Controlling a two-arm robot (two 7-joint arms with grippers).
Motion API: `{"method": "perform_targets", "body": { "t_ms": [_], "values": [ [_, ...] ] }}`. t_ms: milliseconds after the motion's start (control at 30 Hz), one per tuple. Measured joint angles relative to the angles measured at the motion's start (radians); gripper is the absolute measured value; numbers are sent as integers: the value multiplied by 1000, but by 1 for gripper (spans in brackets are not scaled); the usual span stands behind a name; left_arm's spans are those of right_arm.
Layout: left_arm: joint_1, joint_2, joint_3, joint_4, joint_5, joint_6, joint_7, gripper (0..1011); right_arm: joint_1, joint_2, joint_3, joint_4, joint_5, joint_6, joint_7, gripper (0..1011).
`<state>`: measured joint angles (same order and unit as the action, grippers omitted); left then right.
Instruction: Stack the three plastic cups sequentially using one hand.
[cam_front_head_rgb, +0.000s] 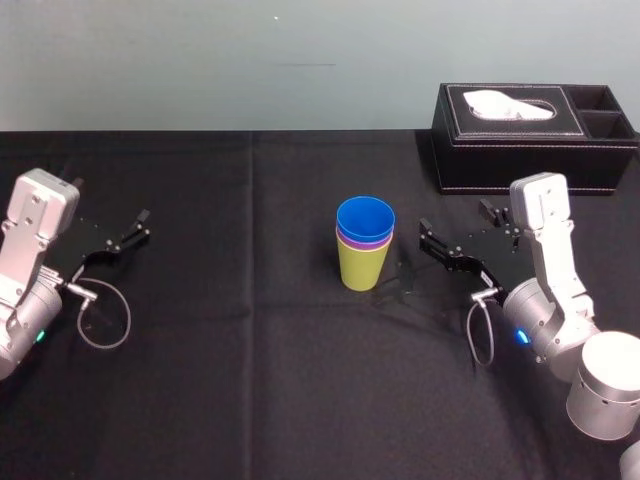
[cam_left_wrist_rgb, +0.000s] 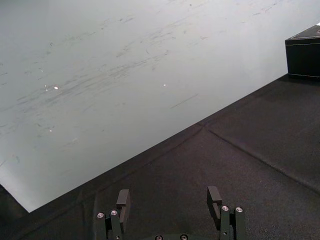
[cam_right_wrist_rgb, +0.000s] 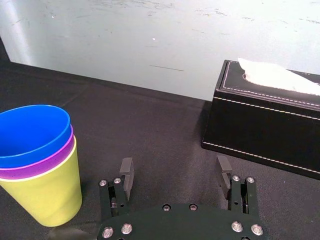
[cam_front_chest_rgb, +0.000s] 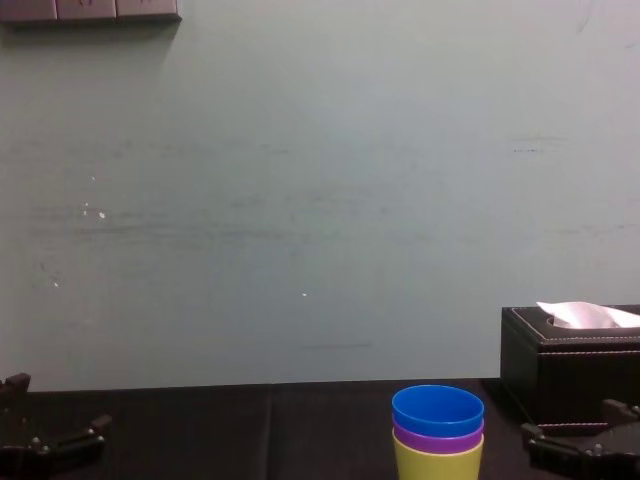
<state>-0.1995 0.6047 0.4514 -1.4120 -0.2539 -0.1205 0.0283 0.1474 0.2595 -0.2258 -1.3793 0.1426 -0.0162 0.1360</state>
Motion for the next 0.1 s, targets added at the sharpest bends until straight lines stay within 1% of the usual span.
{"method": "perform_targets", "body": {
  "t_ms": [100],
  "values": [
    [0, 0, 0, 0, 0, 0, 0, 1011, 0, 0, 0, 0, 0, 0, 0, 1004]
  ]
}}
